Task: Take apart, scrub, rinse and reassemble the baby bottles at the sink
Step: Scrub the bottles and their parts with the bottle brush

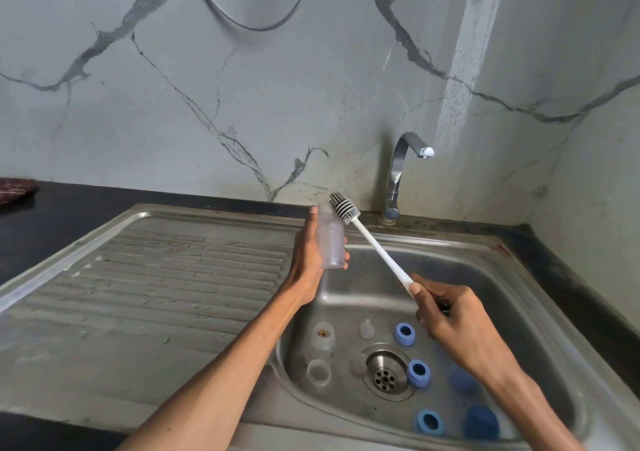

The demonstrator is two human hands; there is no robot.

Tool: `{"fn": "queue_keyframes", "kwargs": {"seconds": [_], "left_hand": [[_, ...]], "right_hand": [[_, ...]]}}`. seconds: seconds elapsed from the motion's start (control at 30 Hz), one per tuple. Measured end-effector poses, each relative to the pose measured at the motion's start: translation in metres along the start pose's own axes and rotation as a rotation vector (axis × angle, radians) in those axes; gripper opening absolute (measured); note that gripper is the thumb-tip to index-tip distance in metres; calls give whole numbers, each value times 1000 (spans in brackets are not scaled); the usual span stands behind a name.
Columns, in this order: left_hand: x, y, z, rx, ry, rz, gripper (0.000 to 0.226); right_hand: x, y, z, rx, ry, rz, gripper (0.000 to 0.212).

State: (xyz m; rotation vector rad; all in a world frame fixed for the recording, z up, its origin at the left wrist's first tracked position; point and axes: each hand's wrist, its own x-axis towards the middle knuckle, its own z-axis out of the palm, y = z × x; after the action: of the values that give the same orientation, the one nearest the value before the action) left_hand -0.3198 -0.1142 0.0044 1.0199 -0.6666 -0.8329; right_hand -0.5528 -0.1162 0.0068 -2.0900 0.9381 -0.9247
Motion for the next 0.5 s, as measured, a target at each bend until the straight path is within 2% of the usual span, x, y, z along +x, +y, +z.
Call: {"fn": "queue_keyframes", "kwargs": {"seconds": [0.23,0.5], "left_hand": [[0,5,-2,36,15,39,69],[-1,6,0,74,31,44,68]], "right_hand": [[-1,-1,-2,61,-10,11,15],[1,1,-1,86,-11,52,17]]}}
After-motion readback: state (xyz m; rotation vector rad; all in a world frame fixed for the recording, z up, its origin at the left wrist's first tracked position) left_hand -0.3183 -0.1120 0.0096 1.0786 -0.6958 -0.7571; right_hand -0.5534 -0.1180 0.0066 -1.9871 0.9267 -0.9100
